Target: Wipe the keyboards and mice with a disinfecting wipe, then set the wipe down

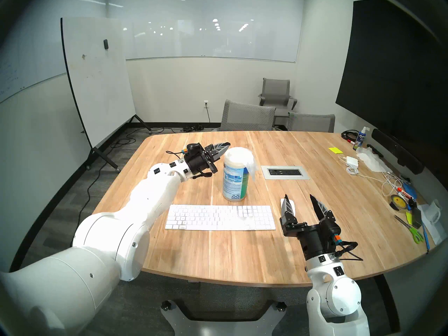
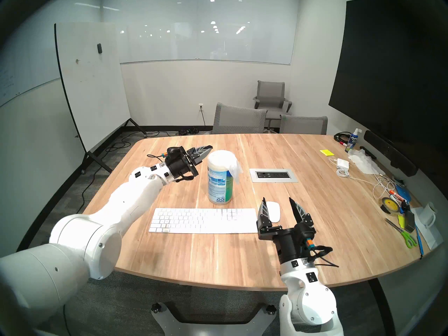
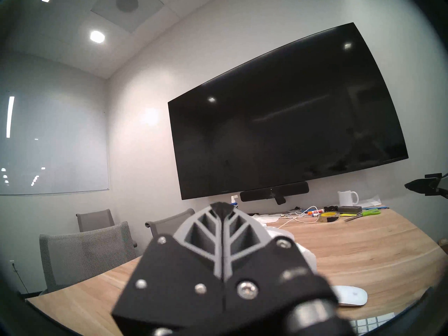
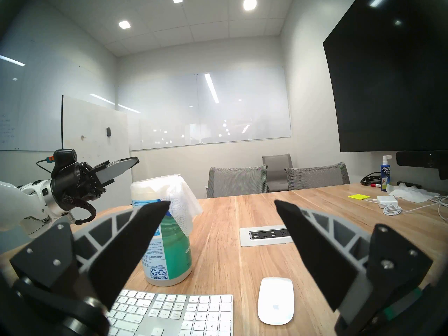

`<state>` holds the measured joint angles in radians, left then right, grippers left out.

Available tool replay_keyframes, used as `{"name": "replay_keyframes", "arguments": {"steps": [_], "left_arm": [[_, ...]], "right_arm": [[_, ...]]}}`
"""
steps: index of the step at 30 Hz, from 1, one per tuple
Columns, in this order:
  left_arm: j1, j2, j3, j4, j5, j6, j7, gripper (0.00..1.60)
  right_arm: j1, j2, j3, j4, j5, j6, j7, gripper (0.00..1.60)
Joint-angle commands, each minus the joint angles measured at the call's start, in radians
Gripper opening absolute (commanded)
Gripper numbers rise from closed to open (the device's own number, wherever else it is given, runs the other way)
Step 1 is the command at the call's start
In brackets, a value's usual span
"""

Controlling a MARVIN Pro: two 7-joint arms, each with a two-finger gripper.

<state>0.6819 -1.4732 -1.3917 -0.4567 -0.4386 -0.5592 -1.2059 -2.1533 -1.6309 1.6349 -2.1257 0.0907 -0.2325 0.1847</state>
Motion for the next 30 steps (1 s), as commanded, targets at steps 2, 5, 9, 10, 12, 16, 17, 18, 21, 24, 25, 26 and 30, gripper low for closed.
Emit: {"name": "replay_keyframes", "arguments": {"steps": [2, 5, 9, 10, 12, 16, 17, 18, 21, 24, 25, 26, 30], "left_arm": [[-0.07, 0.006, 0.01, 0.03, -0.002, -0.043, -0.092, 0.0], [-0.082, 0.012, 0.008, 0.057, -0.011, -0.054, -0.123, 0.0], [-0.096, 0.037, 0.01, 0.069, -0.014, -0.052, -0.126, 0.0], [-0.101, 0.041, 0.014, 0.074, -0.01, -0.055, -0.122, 0.0], [-0.11, 0.047, 0.018, 0.084, -0.007, -0.057, -0.124, 0.0], [-0.124, 0.057, 0.041, 0.1, 0.007, -0.074, -0.124, 0.0], [-0.126, 0.06, 0.049, 0.098, 0.011, -0.078, -0.12, 0.0], [-0.129, 0.061, 0.051, 0.103, 0.009, -0.085, -0.122, 0.0], [-0.138, 0.073, 0.073, 0.091, 0.018, -0.092, -0.105, 0.0], [-0.157, 0.087, 0.091, 0.079, 0.024, -0.088, -0.094, 0.0], [-0.163, 0.091, 0.091, 0.078, 0.022, -0.085, -0.096, 0.0], [-0.169, 0.095, 0.096, 0.075, 0.022, -0.086, -0.097, 0.0], [-0.18, 0.104, 0.118, 0.065, 0.016, -0.084, -0.093, 0.0]], "right_arm": [[0.003, 0.0, 0.0, -0.025, 0.0, -0.003, 0.001, 1.6], [0.003, 0.0, 0.0, -0.025, 0.0, -0.003, 0.001, 1.6], [0.003, 0.0, 0.0, -0.024, 0.0, -0.004, 0.001, 1.6], [0.003, 0.0, 0.0, -0.024, 0.0, -0.004, 0.001, 1.6], [0.003, 0.0, 0.0, -0.024, 0.0, -0.004, 0.001, 1.6], [0.004, 0.0, 0.0, -0.024, 0.0, -0.004, 0.001, 1.6], [0.004, 0.0, 0.0, -0.024, 0.0, -0.004, 0.001, 1.6], [0.004, 0.0, 0.0, -0.024, 0.0, -0.004, 0.001, 1.6], [0.004, 0.0, 0.0, -0.023, 0.0, -0.004, 0.001, 1.6], [0.004, 0.0, 0.0, -0.022, 0.0, -0.005, 0.001, 1.6], [0.005, 0.0, 0.0, -0.022, 0.0, -0.005, 0.001, 1.6], [0.005, 0.0, 0.0, -0.022, 0.0, -0.005, 0.001, 1.6], [0.004, 0.0, 0.0, -0.022, 0.0, -0.005, 0.001, 1.6]]}}
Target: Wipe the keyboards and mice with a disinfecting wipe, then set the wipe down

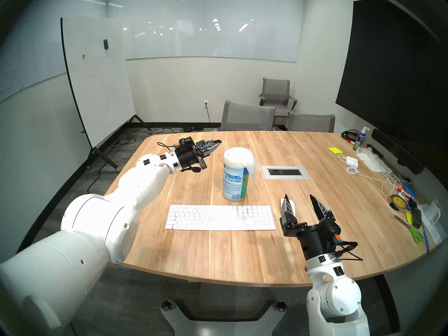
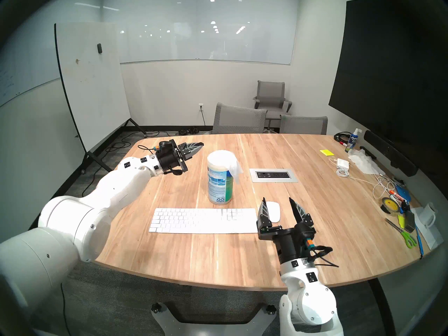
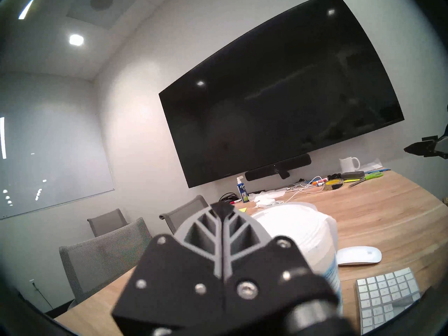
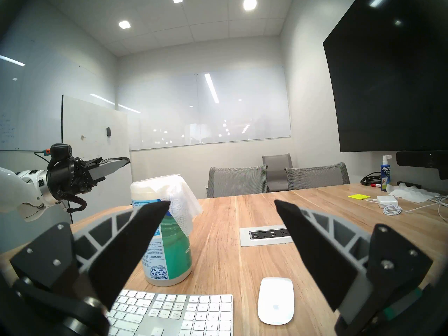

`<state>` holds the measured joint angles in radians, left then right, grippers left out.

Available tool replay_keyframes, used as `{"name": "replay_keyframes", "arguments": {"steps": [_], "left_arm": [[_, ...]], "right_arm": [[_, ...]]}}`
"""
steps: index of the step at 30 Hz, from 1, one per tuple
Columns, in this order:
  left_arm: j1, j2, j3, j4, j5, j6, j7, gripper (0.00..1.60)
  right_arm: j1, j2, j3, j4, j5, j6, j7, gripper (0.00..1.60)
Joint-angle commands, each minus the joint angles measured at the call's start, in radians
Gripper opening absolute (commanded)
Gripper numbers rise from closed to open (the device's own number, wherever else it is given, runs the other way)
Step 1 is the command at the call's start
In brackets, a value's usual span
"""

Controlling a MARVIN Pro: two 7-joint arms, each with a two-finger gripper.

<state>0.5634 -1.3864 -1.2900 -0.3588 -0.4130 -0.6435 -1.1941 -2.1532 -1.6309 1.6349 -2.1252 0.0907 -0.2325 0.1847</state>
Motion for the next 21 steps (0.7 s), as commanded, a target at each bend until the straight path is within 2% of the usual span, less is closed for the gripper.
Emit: {"name": "replay_keyframes", "arguments": {"steps": [1, 2, 5, 6, 13, 14, 15, 17, 21], "left_arm": [[-0.06, 0.016, 0.019, -0.034, -0.018, 0.005, -0.115, 0.0], [-0.055, 0.018, 0.037, -0.044, -0.01, -0.001, -0.094, 0.0], [-0.054, 0.02, 0.049, -0.045, -0.021, -0.002, -0.124, 0.0], [-0.048, 0.022, 0.064, -0.056, -0.02, -0.002, -0.092, 0.0], [-0.06, 0.016, 0.116, -0.052, -0.021, 0.006, -0.118, 0.0], [-0.06, 0.016, 0.134, -0.059, -0.016, 0.005, -0.092, 0.0], [-0.07, 0.013, 0.133, -0.05, -0.017, 0.005, -0.115, 0.0], [-0.085, 0.013, 0.147, -0.05, -0.011, 0.01, -0.097, 0.0], [-0.123, 0.008, 0.163, -0.037, -0.01, 0.026, -0.113, 0.0]], "right_arm": [[0.004, 0.0, 0.0, -0.023, 0.0, -0.005, 0.001, 1.6], [0.004, 0.0, 0.0, -0.023, 0.0, -0.005, 0.001, 1.6], [0.004, 0.0, 0.0, -0.023, 0.0, -0.004, 0.001, 1.6], [0.004, 0.0, 0.0, -0.023, 0.0, -0.004, 0.001, 1.6], [0.004, 0.0, 0.0, -0.023, 0.0, -0.005, 0.001, 1.6], [0.004, 0.0, 0.0, -0.023, 0.0, -0.005, 0.001, 1.6], [0.004, 0.0, 0.0, -0.023, 0.0, -0.005, 0.001, 1.6], [0.005, 0.0, 0.0, -0.022, 0.0, -0.005, 0.001, 1.6], [0.005, 0.0, 0.0, -0.021, 0.0, -0.005, 0.001, 1.6]]}}
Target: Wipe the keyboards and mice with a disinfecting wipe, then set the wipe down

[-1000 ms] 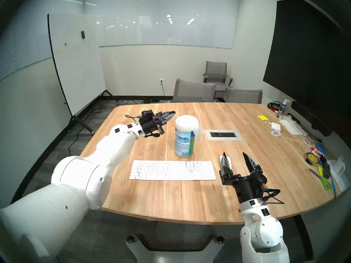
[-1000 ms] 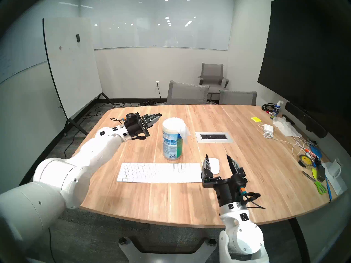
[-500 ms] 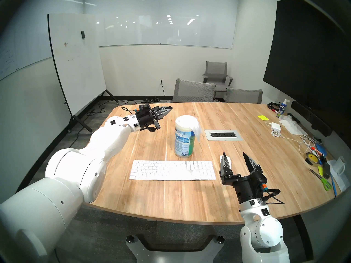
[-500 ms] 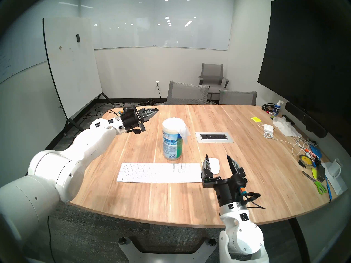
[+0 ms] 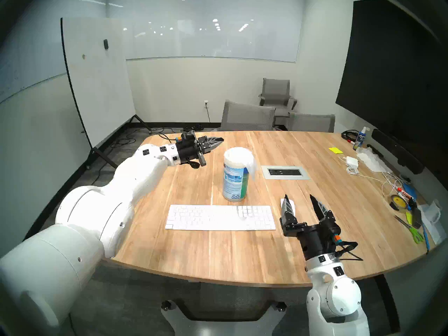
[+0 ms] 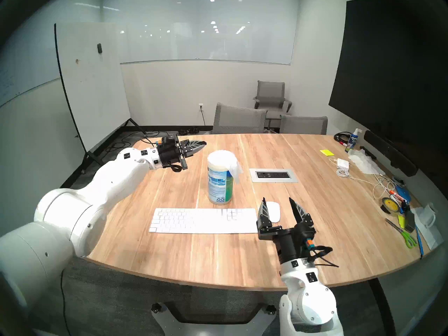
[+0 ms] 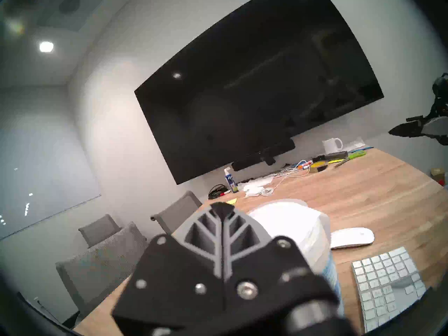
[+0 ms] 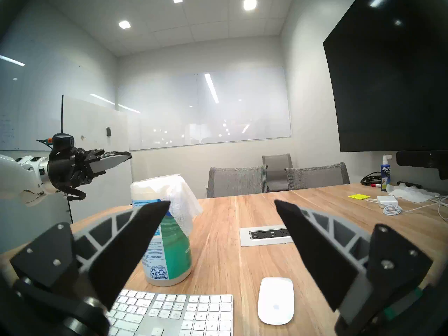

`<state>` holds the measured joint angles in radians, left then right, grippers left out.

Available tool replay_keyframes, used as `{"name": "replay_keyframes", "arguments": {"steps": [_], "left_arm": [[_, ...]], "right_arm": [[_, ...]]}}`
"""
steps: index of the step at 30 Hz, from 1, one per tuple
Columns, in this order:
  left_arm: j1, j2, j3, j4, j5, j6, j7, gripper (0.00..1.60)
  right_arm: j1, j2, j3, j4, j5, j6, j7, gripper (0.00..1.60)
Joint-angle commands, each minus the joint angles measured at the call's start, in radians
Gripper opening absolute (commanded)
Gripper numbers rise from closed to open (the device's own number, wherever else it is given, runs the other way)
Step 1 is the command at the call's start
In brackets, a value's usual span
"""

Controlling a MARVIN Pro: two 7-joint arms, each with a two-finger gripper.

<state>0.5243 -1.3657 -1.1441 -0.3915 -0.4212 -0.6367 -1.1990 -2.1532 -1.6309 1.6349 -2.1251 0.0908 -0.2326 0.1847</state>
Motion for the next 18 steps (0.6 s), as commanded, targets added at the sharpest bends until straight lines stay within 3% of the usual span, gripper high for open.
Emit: {"name": "replay_keyframes", "arguments": {"steps": [1, 9, 14, 18], "left_arm": [[-0.084, -0.013, 0.017, -0.004, -0.002, 0.019, -0.109, 0.0], [-0.148, -0.026, 0.066, 0.013, 0.011, 0.063, -0.131, 0.0], [-0.13, -0.041, 0.067, 0.06, -0.017, 0.051, -0.158, 0.0], [-0.089, -0.04, 0.1, 0.073, 0.0, 0.003, -0.153, 0.0]], "right_arm": [[0.005, 0.0, 0.0, -0.021, 0.0, -0.005, 0.001, 1.6], [0.005, 0.0, 0.0, -0.021, 0.0, -0.005, 0.001, 1.6], [0.004, 0.0, 0.0, -0.023, 0.0, -0.005, 0.001, 1.6], [0.004, 0.0, 0.0, -0.023, 0.0, -0.005, 0.001, 1.6]]}}
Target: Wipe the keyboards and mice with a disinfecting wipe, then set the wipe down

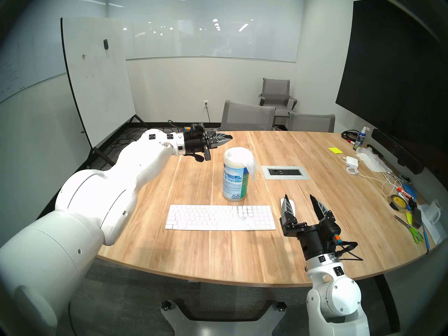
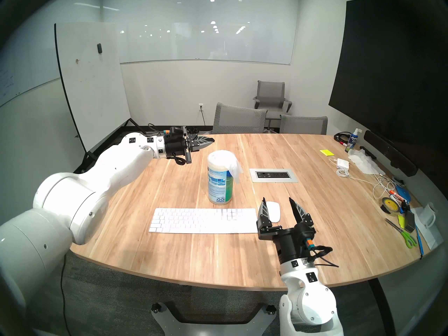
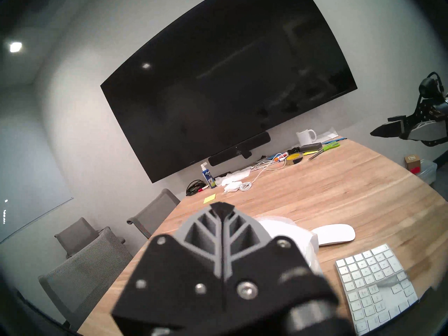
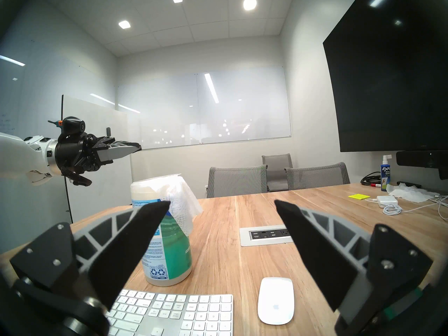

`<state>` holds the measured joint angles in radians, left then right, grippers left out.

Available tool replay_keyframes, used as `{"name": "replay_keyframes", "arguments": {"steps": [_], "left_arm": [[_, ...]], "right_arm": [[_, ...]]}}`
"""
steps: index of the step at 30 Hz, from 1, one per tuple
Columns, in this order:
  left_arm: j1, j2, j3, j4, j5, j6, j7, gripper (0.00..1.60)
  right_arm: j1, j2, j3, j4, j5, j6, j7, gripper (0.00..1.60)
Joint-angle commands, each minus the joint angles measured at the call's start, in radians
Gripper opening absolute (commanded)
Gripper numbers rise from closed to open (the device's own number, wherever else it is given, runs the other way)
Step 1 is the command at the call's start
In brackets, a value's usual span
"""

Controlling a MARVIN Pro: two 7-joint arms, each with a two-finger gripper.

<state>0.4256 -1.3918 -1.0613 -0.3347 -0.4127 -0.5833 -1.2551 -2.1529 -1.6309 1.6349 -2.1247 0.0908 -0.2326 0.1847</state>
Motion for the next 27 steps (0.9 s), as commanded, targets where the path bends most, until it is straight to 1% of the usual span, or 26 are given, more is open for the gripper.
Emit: {"name": "replay_keyframes", "arguments": {"steps": [1, 6, 7, 9, 10, 11, 12, 13, 16, 18, 19, 22, 23, 26, 27], "left_arm": [[0.015, -0.014, 0.022, 0.016, -0.006, -0.057, -0.103, 0.0], [0.021, -0.016, 0.047, 0.022, -0.009, -0.084, -0.076, 0.0], [0.021, -0.014, 0.063, 0.015, -0.001, -0.089, -0.048, 0.0], [0.018, -0.015, 0.066, 0.02, -0.012, -0.083, -0.052, 0.0], [0.018, -0.011, 0.085, 0.011, 0.002, -0.087, -0.035, 0.0], [0.017, -0.011, 0.084, 0.014, -0.003, -0.086, -0.049, 0.0], [0.02, -0.01, 0.096, 0.009, -0.001, -0.088, -0.026, 0.0], [0.018, -0.01, 0.101, 0.01, -0.002, -0.091, -0.037, 0.0], [0.019, -0.007, 0.125, 0.002, 0.0, -0.102, -0.017, 0.0], [0.016, -0.007, 0.129, 0.006, -0.008, -0.103, -0.032, 0.0], [0.017, -0.005, 0.143, 0.0, -0.005, -0.103, -0.006, 0.0], [0.01, -0.002, 0.156, 0.003, -0.006, -0.106, -0.022, 0.0], [0.011, 0.0, 0.17, -0.003, 0.0, -0.107, 0.006, 0.0], [0.006, 0.002, 0.18, 0.003, -0.007, -0.109, -0.009, 0.0], [0.008, 0.003, 0.188, 0.0, -0.008, -0.109, 0.009, 0.0]], "right_arm": [[0.004, 0.0, 0.0, -0.023, 0.0, -0.005, 0.001, 1.6], [0.004, 0.0, 0.0, -0.023, 0.0, -0.005, 0.001, 1.6], [0.004, 0.0, 0.0, -0.023, 0.0, -0.005, 0.001, 1.6], [0.004, 0.0, 0.0, -0.023, 0.0, -0.005, 0.001, 1.6], [0.004, 0.0, 0.0, -0.023, 0.0, -0.005, 0.001, 1.6], [0.004, 0.0, 0.0, -0.023, 0.0, -0.005, 0.001, 1.6], [0.004, 0.0, 0.0, -0.023, 0.0, -0.005, 0.001, 1.6], [0.004, 0.0, 0.0, -0.023, 0.0, -0.005, 0.001, 1.6], [0.004, 0.0, 0.0, -0.023, 0.0, -0.005, 0.001, 1.6], [0.004, 0.0, 0.0, -0.023, 0.0, -0.005, 0.001, 1.6], [0.004, 0.0, 0.0, -0.023, 0.0, -0.005, 0.001, 1.6], [0.004, 0.0, 0.0, -0.023, 0.0, -0.005, 0.001, 1.6], [0.004, 0.0, 0.0, -0.023, 0.0, -0.005, 0.001, 1.6], [0.004, 0.0, 0.0, -0.023, 0.0, -0.005, 0.001, 1.6], [0.004, 0.0, 0.0, -0.023, 0.0, -0.005, 0.001, 1.6]]}}
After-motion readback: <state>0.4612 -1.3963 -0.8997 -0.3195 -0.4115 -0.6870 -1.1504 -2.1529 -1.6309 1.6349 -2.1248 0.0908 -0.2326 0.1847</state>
